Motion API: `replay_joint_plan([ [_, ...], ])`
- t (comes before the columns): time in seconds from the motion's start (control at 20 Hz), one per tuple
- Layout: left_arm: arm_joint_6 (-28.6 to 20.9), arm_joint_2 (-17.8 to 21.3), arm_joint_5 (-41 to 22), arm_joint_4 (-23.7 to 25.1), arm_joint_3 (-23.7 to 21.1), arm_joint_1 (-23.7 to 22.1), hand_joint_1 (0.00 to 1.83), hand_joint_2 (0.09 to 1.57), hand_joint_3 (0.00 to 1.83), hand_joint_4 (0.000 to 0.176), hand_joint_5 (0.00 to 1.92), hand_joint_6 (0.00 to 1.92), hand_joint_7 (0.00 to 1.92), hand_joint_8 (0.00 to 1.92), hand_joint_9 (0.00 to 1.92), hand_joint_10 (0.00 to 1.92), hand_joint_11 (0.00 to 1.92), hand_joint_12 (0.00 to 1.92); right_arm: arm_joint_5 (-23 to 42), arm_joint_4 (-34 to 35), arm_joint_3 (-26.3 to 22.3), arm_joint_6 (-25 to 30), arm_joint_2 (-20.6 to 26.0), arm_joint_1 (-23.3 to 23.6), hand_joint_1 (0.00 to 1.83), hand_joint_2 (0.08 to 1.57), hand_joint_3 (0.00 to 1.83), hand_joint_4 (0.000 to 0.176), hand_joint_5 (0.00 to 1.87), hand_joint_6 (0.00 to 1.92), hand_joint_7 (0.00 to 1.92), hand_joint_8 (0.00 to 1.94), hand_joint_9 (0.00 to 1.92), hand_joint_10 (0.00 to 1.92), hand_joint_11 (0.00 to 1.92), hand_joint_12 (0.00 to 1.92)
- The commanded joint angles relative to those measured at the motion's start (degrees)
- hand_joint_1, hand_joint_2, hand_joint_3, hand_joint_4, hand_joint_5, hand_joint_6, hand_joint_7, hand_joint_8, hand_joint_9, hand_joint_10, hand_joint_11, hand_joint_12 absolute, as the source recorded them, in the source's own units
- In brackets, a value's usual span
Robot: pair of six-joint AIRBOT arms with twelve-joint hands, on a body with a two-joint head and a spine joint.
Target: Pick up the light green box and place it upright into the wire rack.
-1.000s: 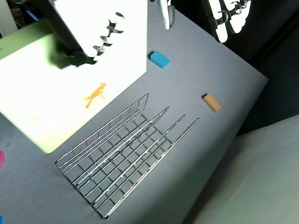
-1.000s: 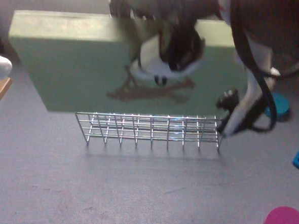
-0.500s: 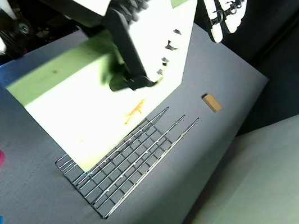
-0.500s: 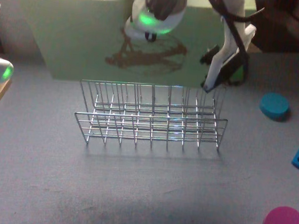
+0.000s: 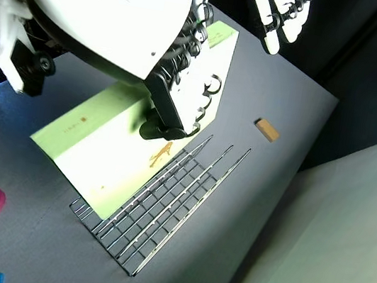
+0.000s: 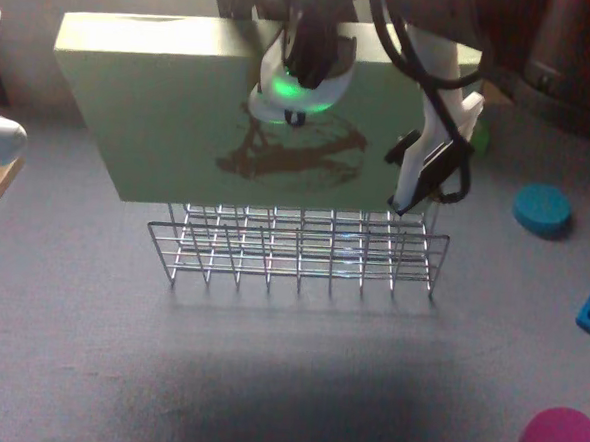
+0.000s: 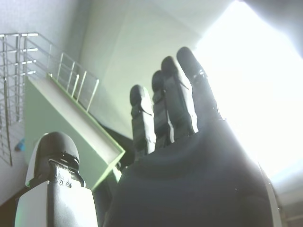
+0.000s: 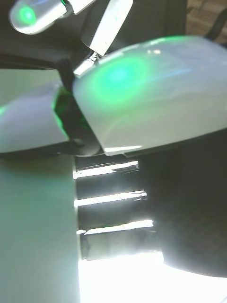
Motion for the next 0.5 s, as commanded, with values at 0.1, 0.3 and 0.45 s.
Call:
replay_joint_plan([
  [0.1, 0.2, 0.2, 0.0, 4.0, 0.1, -0.8, 0.32, 1.15, 0.0, 0.079, 0.31, 0.0, 0.23, 0.0, 0.27, 0.0, 0.04, 0.67, -2.5, -4.5, 0.9, 0.4, -0.5, -0.7, 1.36, 1.16, 0.0, 0.0, 0.78, 1.07, 0.92, 1.09, 0.88, 1.36, 0.78, 1.37],
  [0.3, 0.2, 0.2, 0.0, 4.0, 0.1, -0.8, 0.32, 1.16, 0.0, 0.078, 0.31, 0.0, 0.23, 0.0, 0.27, 0.0, 0.04, 0.67, -3.2, -4.7, 2.2, 2.0, -1.0, -2.5, 1.36, 1.16, 0.0, 0.0, 0.76, 1.08, 0.92, 1.1, 0.88, 1.37, 0.78, 1.38],
  [0.45, -0.3, 0.2, 0.0, 4.0, 0.0, -0.8, 0.32, 1.16, 0.0, 0.078, 0.32, 0.0, 0.23, 0.0, 0.27, 0.0, 0.04, 0.67, -3.2, -6.6, 3.0, 3.6, -1.3, -3.6, 1.36, 1.16, 0.0, 0.0, 0.77, 1.08, 0.92, 1.1, 0.87, 1.37, 0.76, 1.4],
])
